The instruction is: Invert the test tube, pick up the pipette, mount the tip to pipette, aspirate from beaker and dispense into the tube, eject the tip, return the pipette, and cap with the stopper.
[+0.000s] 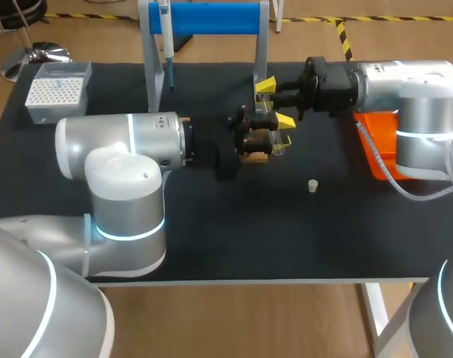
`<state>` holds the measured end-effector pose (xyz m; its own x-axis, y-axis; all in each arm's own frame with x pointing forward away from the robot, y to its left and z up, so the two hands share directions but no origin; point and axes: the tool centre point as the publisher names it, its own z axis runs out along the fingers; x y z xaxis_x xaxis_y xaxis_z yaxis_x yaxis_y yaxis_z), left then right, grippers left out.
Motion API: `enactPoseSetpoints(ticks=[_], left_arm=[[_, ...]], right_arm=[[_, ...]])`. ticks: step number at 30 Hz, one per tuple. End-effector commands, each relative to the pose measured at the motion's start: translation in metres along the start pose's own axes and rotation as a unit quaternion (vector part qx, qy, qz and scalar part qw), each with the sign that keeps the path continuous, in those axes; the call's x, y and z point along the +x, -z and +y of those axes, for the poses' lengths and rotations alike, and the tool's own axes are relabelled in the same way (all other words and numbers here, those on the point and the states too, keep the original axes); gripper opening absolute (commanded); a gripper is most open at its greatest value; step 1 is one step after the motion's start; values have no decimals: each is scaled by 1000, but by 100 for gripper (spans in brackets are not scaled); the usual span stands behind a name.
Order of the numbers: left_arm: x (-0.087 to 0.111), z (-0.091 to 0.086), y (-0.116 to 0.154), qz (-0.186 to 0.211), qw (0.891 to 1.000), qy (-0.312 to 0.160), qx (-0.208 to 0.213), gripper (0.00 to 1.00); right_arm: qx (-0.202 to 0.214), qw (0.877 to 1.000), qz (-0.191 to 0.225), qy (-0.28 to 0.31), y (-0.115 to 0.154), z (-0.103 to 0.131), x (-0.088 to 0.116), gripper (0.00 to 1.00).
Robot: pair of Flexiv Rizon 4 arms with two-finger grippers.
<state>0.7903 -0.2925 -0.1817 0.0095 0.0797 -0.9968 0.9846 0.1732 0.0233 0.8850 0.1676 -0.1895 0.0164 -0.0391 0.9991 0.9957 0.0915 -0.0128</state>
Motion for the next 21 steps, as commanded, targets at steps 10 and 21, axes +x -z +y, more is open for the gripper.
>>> enactPoseSetpoints(ticks=[10,21], left_arm=[[3,-1,2,-6,1000,4,-10,41],[3,0,2,-10,1000,5,-8,0]], right_arm=[[-1,1000,-1,0,0,0,1,0],[-1,1000,-1,0,0,0,1,0]])
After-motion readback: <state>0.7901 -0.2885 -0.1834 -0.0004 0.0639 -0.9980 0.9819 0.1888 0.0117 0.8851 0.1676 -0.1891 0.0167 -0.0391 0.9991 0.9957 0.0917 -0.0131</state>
